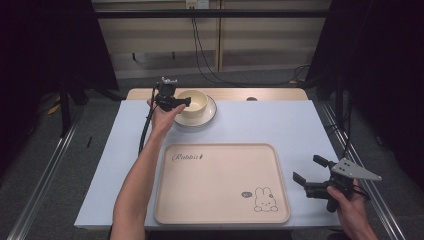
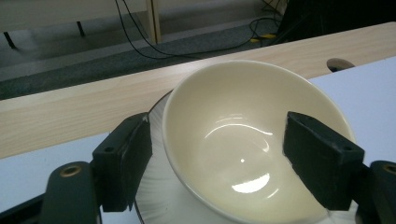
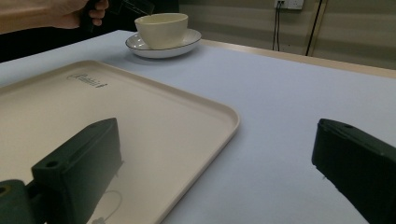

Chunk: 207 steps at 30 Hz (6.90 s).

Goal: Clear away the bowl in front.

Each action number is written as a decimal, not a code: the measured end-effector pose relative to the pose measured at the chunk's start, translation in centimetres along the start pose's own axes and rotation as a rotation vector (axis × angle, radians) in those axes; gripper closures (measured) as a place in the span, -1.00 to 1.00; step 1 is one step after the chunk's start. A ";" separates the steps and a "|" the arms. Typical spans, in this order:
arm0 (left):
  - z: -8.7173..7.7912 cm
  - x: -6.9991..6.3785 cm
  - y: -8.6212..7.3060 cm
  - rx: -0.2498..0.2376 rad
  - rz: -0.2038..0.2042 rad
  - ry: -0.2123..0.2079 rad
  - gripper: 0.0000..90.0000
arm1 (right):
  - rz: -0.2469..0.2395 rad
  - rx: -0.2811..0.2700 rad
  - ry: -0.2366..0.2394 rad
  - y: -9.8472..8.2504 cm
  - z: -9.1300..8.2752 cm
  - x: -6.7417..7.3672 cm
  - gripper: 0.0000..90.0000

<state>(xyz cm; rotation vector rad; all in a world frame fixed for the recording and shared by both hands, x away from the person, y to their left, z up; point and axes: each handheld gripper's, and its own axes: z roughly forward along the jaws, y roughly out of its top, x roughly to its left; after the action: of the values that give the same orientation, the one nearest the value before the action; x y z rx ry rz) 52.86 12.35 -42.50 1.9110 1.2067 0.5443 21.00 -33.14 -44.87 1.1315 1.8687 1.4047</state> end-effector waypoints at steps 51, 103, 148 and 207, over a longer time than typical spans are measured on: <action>3.8 0.2 -0.4 0.238 -0.108 -0.008 0.83 | -0.020 0.004 0.003 -0.1 0.0 -0.1 -0.96; 0.8 1.7 1.0 0.193 -0.289 -0.072 0.84 | -0.022 -0.019 0.012 -0.1 -0.1 -0.1 -0.97; -5.3 -1.6 1.3 0.148 -0.179 -0.232 0.84 | -0.030 -0.027 0.011 0.0 -0.1 -0.1 -0.98; -2.7 -14.8 -1.5 0.256 -0.067 -0.479 0.84 | -0.035 -0.059 0.004 -0.1 0.0 0.0 -0.98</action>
<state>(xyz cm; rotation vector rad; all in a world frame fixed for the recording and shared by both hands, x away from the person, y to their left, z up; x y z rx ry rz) 43.41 0.58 -41.32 2.0466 1.0509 -0.1135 20.97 -33.11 -44.93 1.0630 1.8286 1.4348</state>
